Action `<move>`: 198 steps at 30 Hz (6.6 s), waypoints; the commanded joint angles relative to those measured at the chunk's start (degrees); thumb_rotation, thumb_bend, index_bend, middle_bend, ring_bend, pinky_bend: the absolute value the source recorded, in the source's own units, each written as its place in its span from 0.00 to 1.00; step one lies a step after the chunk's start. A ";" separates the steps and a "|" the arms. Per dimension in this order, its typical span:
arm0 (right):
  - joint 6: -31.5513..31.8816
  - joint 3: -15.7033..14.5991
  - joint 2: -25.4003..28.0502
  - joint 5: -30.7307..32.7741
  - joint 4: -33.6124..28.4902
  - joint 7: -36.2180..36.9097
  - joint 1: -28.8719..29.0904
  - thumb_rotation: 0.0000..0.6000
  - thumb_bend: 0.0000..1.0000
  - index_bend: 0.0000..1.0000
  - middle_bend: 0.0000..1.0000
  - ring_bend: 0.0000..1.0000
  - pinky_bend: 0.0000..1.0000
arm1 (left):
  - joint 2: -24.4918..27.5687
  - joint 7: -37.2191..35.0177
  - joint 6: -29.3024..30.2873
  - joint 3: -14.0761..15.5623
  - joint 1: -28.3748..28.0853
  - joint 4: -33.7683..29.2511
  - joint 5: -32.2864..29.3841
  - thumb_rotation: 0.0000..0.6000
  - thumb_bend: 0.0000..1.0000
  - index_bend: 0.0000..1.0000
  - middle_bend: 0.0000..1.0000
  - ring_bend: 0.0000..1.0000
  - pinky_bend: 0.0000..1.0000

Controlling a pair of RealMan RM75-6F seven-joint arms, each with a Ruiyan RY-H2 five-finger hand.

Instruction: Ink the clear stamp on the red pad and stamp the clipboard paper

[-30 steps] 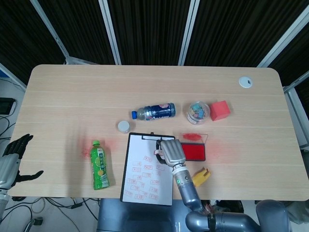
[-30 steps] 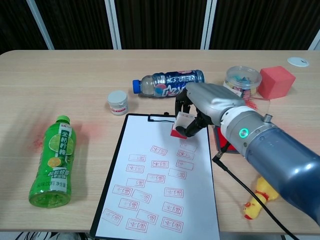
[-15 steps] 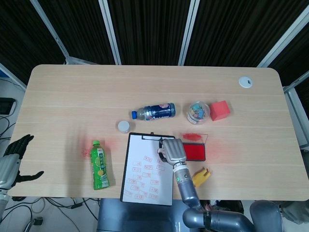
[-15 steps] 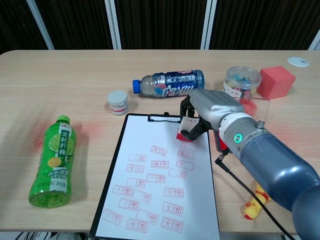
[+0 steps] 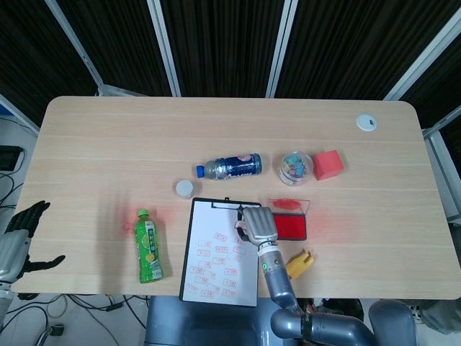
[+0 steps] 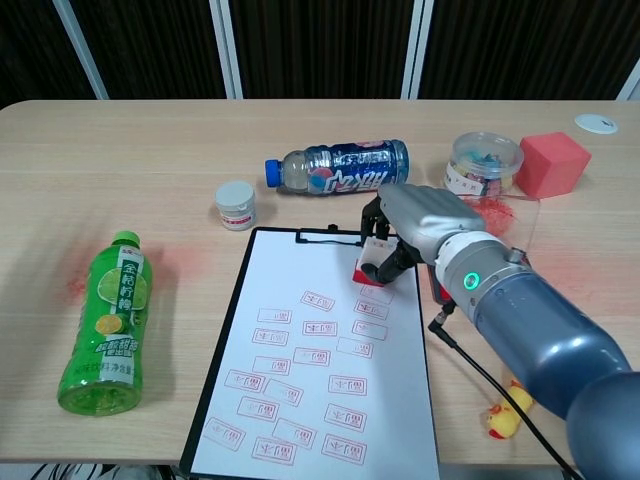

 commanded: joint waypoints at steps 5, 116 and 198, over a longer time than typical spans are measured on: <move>-0.38 0.33 -0.48 0.48 1.00 -0.41 0.19 1.00 0.64 0.97 0.84 0.88 0.88 | 0.11 -0.11 -0.12 0.04 -0.05 -0.04 0.02 1.00 0.01 0.00 0.00 0.00 0.00; -1.32 0.11 -1.21 0.24 1.73 -0.16 -2.01 1.00 0.64 0.97 0.84 0.88 0.88 | 0.38 -0.03 -0.37 0.33 -0.21 -0.22 0.10 1.00 0.01 0.00 0.00 0.00 0.00; 3.40 -1.89 20.45 -0.28 -2.40 21.87 -17.04 1.00 0.44 0.97 0.77 0.81 0.83 | -1.77 4.94 3.53 0.60 1.54 0.60 1.51 1.00 0.01 0.00 0.00 0.00 0.00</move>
